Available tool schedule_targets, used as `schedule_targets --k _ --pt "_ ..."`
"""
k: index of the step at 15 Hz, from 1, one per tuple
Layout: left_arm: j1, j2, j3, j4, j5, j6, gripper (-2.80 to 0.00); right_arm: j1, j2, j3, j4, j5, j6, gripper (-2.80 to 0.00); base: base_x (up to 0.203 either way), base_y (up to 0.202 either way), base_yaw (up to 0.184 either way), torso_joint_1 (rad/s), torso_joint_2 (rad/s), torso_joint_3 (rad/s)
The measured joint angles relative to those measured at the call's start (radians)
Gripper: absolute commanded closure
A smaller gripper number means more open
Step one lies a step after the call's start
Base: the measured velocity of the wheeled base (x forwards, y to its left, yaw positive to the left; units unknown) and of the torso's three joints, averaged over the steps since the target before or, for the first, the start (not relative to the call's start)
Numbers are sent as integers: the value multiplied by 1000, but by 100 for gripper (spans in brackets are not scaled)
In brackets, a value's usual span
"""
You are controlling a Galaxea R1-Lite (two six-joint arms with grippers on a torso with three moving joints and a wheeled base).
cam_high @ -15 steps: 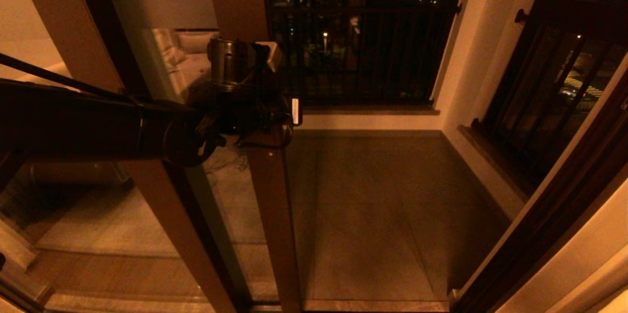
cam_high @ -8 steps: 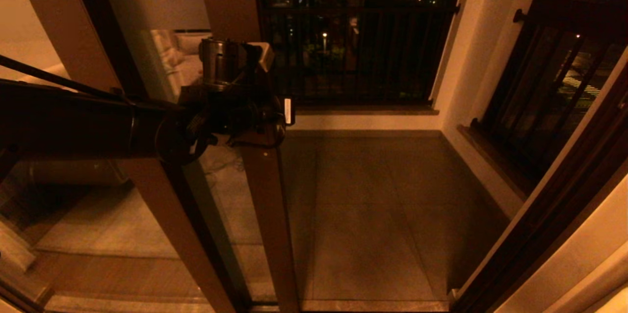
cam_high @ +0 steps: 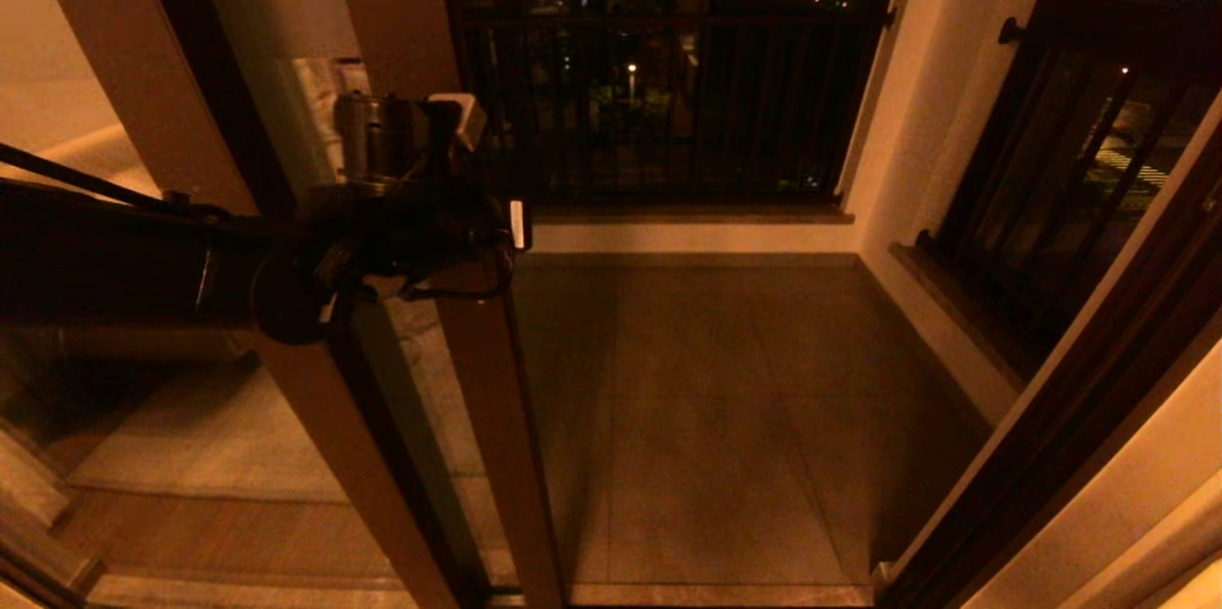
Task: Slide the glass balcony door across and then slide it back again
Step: Open the slid door
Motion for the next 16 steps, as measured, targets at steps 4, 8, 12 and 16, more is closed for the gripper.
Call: schedule_targets --k 4,8,12,16 --pt "17 -16 50 -10 5 -1 0 0 0 0 0 0 0 0 0 0 0 0 0 0" --pt "25 -43 78 -26 -2 0 0 0 0 0 0 0 0 0 0 0 0 0 0 0" --pt "-11 -123 189 -77 1 6 0 0 0 0 0 0 0 0 0 0 0 0 0 0" --pt "-2 -236 343 -106 4 2 0 0 0 0 0 0 0 0 0 0 0 0 0 0"
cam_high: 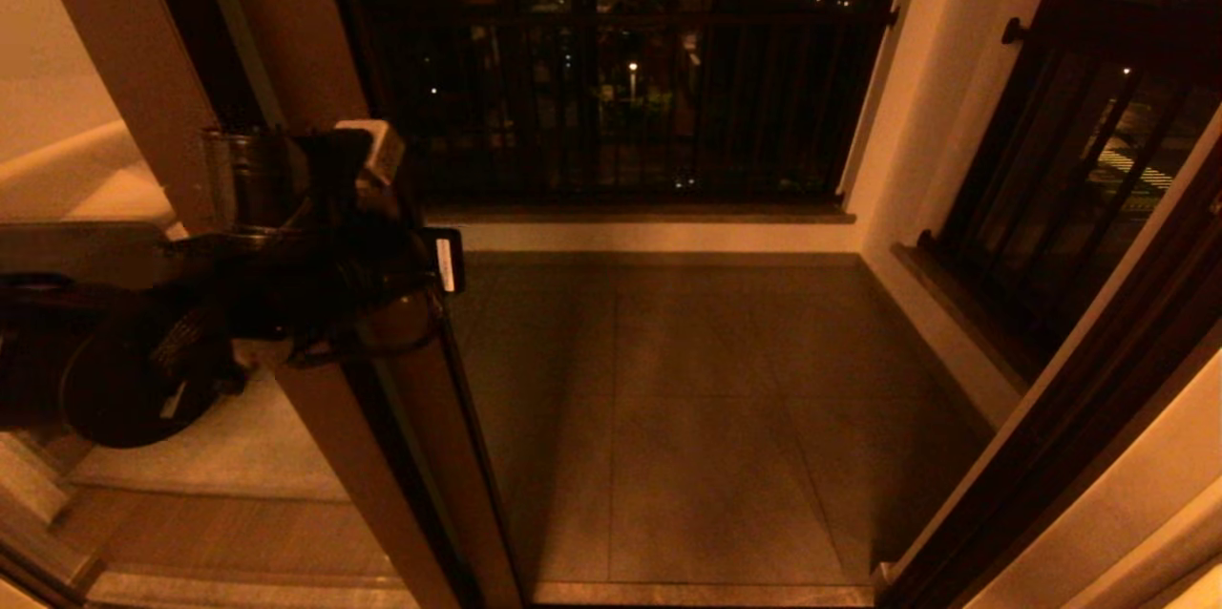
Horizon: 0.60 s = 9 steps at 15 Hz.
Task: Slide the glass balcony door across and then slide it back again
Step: Open the slid door
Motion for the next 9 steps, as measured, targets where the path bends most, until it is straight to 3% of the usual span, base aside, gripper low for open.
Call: schedule_targets --k 4,9 --pt "33 -144 51 70 -1 -5 0 0 0 0 0 0 0 0 0 0 0 0 0 0" --pt "47 -280 11 448 -15 -77 0 0 0 0 0 0 0 0 0 0 0 0 0 0"
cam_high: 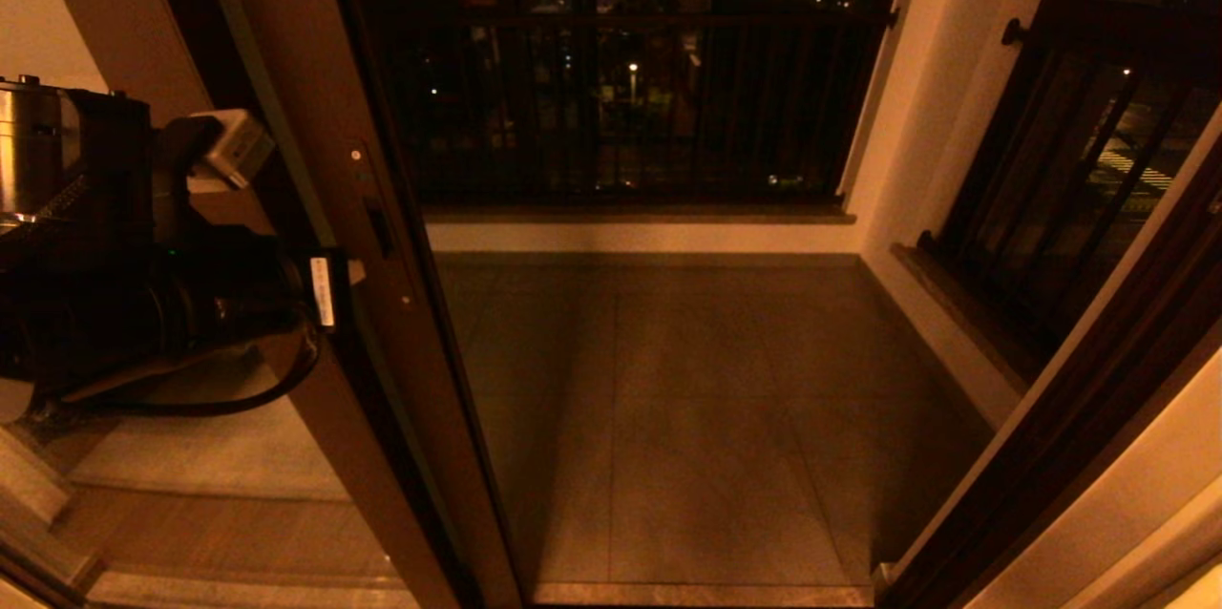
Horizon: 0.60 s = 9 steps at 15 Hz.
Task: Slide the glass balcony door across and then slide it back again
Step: Open the slid door, then close the slid door
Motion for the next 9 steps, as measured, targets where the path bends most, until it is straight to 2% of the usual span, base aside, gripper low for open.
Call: schedule_targets --k 3,4,9 --pt "2 16 -35 13 0 -15 0 0 0 0 0 0 0 0 0 0 0 0 0 0" --pt "2 28 -41 11 3 -17 -280 0 0 0 0 0 0 0 0 0 0 0 0 0" --pt "3 77 -56 -13 3 -26 -280 0 0 0 0 0 0 0 0 0 0 0 0 0"
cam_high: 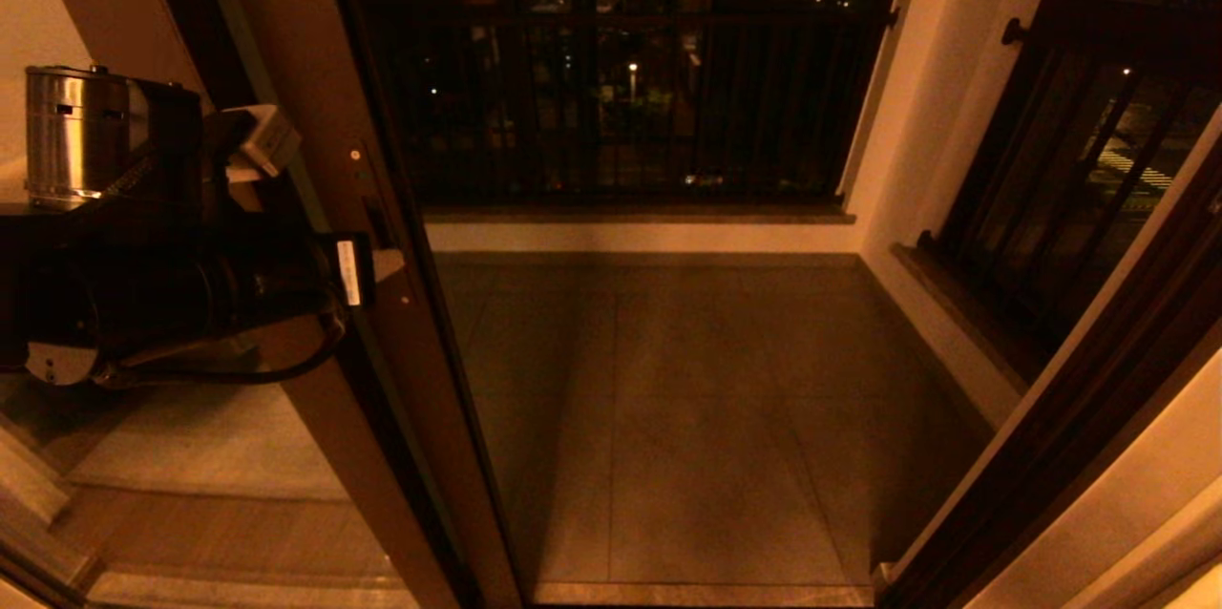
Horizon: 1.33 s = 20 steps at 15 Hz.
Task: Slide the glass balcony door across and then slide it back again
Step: Close the slid door
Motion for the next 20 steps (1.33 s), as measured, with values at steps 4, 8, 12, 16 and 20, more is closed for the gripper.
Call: schedule_targets --k 4,8,12,16,20 --pt "-1 48 -9 -51 -20 0 -280 0 0 0 0 0 0 0 0 0 0 0 0 0" --pt "0 132 -44 -187 -42 6 -280 0 0 0 0 0 0 0 0 0 0 0 0 0" --pt "17 164 -60 -189 -120 7 -280 0 0 0 0 0 0 0 0 0 0 0 0 0" --pt "70 154 -57 -189 -200 9 -280 0 0 0 0 0 0 0 0 0 0 0 0 0" --pt "92 169 -59 -193 -200 10 -280 0 0 0 0 0 -1 0 0 0 0 0 0 0"
